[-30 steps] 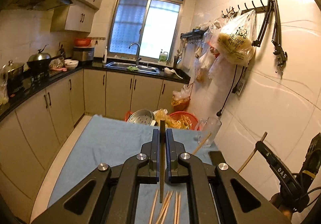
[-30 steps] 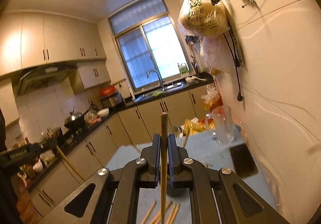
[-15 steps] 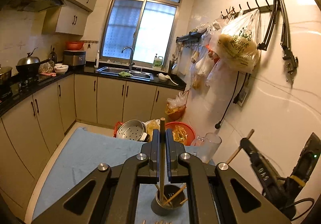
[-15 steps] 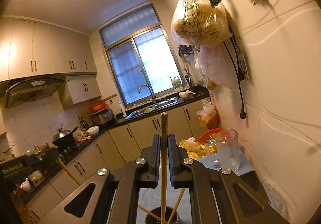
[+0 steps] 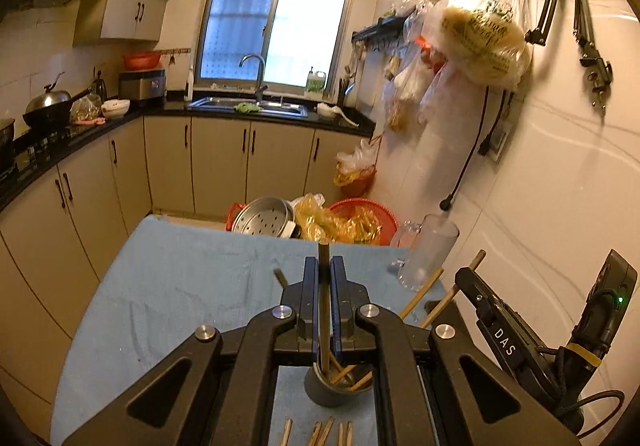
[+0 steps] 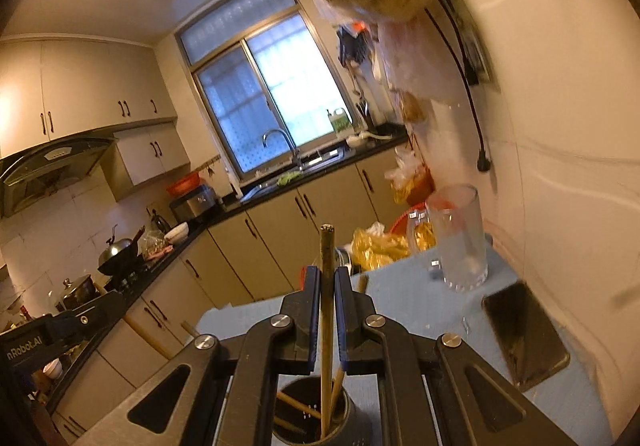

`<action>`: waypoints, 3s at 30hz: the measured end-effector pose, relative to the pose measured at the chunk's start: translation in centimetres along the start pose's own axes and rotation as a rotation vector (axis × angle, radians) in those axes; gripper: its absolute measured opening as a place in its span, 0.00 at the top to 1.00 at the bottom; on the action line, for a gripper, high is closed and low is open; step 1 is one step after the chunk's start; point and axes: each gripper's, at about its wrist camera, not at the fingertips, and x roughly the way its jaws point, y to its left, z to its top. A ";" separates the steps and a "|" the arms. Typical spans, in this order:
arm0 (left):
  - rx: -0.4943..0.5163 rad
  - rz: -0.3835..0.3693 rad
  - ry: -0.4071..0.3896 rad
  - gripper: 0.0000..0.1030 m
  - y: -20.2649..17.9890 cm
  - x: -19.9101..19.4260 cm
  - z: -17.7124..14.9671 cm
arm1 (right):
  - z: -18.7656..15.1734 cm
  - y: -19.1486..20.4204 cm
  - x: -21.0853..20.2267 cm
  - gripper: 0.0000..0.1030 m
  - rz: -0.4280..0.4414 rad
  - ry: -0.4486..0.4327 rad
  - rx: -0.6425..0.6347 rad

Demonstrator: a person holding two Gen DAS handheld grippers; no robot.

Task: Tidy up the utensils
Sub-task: 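Carry the chopstick upright and lower it into the black cup with the right tool, then release the chopstick and return the right tool to the pile, then grasp a third chopstick with the right tool and lift it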

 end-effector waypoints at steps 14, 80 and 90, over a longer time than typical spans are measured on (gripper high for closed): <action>0.015 0.027 0.012 0.50 1.3 -3.2 -1.6 | -0.6 -1.1 -2.6 0.72 0.020 0.063 0.018; 0.081 -0.019 0.646 0.58 4.6 9.7 -17.1 | -16.2 -4.1 -0.8 0.75 -0.039 0.635 0.045; 0.149 0.053 0.608 0.93 4.1 10.9 -16.8 | -16.7 -3.4 3.1 0.76 -0.024 0.711 0.027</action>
